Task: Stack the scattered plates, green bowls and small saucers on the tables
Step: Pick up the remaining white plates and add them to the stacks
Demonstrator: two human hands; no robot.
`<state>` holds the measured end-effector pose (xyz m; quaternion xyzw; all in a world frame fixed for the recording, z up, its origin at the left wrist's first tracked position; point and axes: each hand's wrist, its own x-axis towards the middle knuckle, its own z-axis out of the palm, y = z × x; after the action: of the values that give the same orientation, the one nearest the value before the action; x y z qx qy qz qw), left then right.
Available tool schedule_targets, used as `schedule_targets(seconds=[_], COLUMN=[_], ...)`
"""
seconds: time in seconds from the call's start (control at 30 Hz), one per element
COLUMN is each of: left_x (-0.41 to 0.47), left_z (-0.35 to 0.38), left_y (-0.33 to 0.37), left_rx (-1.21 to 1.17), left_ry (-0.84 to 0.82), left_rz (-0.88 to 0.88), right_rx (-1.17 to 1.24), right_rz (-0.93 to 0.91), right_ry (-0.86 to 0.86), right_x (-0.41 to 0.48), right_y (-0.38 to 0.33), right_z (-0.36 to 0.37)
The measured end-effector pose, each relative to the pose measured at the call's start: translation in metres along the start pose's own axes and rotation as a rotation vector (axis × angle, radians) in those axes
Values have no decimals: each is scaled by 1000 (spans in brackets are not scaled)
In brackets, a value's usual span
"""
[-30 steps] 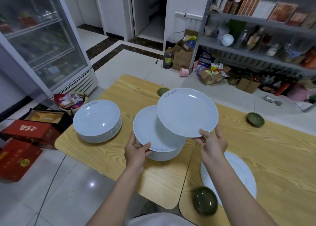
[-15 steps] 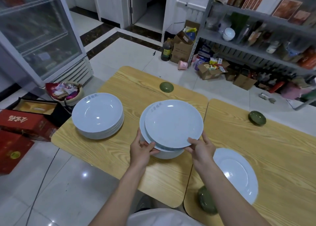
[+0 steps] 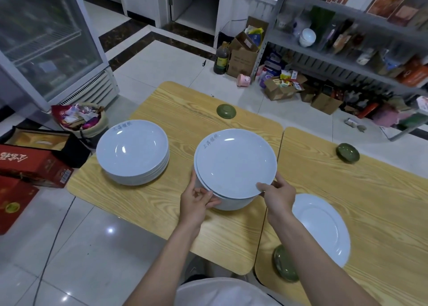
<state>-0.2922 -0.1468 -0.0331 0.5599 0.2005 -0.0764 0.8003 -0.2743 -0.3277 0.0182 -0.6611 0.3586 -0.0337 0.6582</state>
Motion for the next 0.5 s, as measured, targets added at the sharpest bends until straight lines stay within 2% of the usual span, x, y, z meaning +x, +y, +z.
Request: schedule_targets(seconds=[0.17, 0.5], left_x=[4, 3], left_z=[-4, -3], left_y=[-2, 1], left_rx=[52, 84], left_ry=[5, 2], left_rz=[-20, -37], right_rx=[-75, -72], right_rz=[-13, 48], right_ry=[29, 27], right_x=[2, 7], right_y=[5, 15], right_z=[4, 7])
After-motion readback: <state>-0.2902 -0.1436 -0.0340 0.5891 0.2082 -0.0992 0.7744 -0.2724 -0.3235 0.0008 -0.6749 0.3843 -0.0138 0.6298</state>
